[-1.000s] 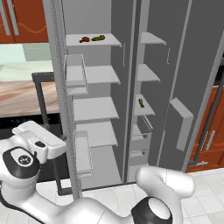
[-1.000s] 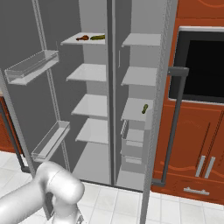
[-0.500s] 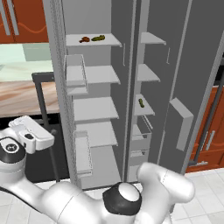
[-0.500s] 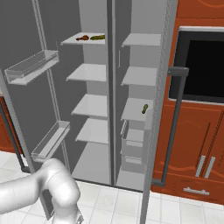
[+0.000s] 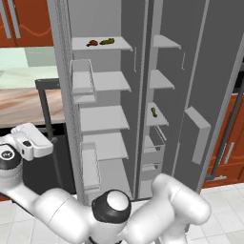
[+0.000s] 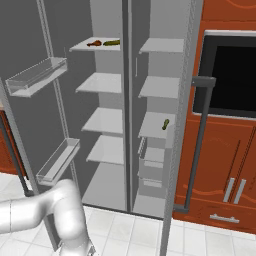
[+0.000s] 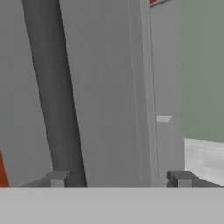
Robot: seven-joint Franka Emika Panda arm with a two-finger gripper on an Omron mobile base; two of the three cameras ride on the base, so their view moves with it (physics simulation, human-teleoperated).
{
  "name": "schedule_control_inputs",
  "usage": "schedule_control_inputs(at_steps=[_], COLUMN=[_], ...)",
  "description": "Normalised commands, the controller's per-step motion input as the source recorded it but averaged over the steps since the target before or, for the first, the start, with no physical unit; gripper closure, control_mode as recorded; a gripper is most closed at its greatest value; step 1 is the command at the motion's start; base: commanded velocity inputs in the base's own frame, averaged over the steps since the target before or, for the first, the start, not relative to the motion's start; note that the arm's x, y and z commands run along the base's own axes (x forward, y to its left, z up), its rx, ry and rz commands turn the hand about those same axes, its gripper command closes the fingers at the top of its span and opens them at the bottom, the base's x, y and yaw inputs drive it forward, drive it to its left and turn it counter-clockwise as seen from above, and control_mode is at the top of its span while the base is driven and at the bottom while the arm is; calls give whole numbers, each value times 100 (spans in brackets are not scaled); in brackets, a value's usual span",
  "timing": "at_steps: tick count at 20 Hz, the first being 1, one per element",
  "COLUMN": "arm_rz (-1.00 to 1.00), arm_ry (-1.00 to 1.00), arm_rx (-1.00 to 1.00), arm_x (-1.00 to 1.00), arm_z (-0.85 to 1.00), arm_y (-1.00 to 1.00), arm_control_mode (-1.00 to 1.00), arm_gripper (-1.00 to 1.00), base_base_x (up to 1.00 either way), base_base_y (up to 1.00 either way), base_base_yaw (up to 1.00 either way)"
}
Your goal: Pick up the frozen chicken drumstick from the freezer, place it on any shelf in the fridge, and close the fridge and freezer doors when done.
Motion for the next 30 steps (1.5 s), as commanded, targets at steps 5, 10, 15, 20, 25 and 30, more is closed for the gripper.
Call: schedule_control_inputs(at_steps=[5, 10, 15, 20, 25, 30], arm_rz=[-9, -5, -1, 1, 6, 10], arm_ry=[0, 1, 0, 0, 0, 0], arm_rx=[-3, -1, 0, 0, 0, 0], arm_x=[39, 15, 20, 20, 12, 42], arm_z=[-17, -16, -11, 0, 0, 0], arm_y=[15, -19, -71, -100, -100, -100], arm_control_mode=[-100, -100, -100, -100, -100, -100], arm_gripper=[-100, -100, -100, -100, -100, -100], base_base_x=[0, 0, 0, 0, 0, 0], base_base_y=[0, 0, 0, 0, 0, 0], base_base_yaw=[0, 0, 0, 0, 0, 0])
